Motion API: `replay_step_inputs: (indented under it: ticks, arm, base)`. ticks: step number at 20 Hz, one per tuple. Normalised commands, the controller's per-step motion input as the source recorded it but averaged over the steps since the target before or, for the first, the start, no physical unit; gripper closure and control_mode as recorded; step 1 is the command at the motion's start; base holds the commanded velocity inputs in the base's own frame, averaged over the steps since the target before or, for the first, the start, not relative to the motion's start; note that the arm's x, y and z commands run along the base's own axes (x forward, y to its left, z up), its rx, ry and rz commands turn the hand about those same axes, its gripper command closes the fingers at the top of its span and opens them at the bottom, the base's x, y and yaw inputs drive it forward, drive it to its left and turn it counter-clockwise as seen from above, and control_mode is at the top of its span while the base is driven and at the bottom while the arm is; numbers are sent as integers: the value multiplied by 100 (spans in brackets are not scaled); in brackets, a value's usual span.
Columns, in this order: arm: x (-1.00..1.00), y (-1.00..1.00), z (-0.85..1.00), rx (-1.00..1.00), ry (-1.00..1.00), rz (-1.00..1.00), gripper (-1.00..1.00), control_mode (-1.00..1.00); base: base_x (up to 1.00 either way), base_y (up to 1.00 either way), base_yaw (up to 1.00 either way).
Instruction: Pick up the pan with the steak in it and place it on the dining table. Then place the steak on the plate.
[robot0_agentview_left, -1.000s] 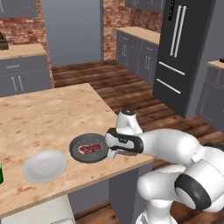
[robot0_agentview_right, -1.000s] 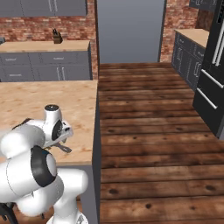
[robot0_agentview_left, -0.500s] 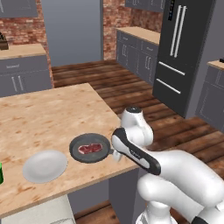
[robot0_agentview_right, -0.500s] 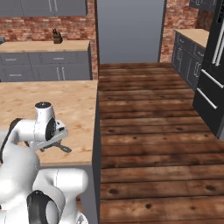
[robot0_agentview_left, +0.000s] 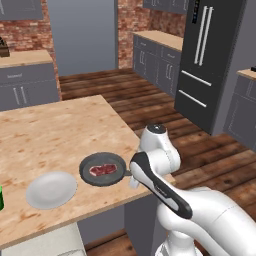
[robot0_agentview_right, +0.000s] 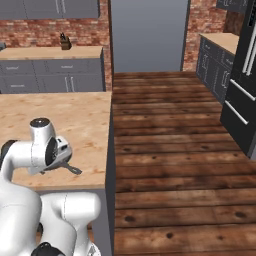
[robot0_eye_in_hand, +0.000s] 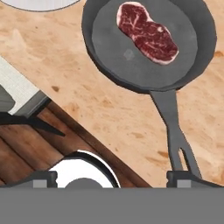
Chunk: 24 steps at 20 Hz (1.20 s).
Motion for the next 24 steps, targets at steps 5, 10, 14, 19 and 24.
replay_step_inputs:
  ticks: [5, 10, 14, 19, 24]
  arm:
    - [0, 4, 23, -2, 0, 7, -100, -100]
    - [0, 7, 13, -5, 0, 8, -100, -100]
    - [0, 5, 0, -8, 3, 6, -100, -100]
    - [0, 3, 0, -3, 0, 1, -100, -100]
    - [12, 15, 0, -1, 3, 6, -100, -100]
  base:
    - [0, 0, 0]
    - [0, 0, 0]
    - [0, 0, 0]
    - [0, 0, 0]
    - [0, 0, 0]
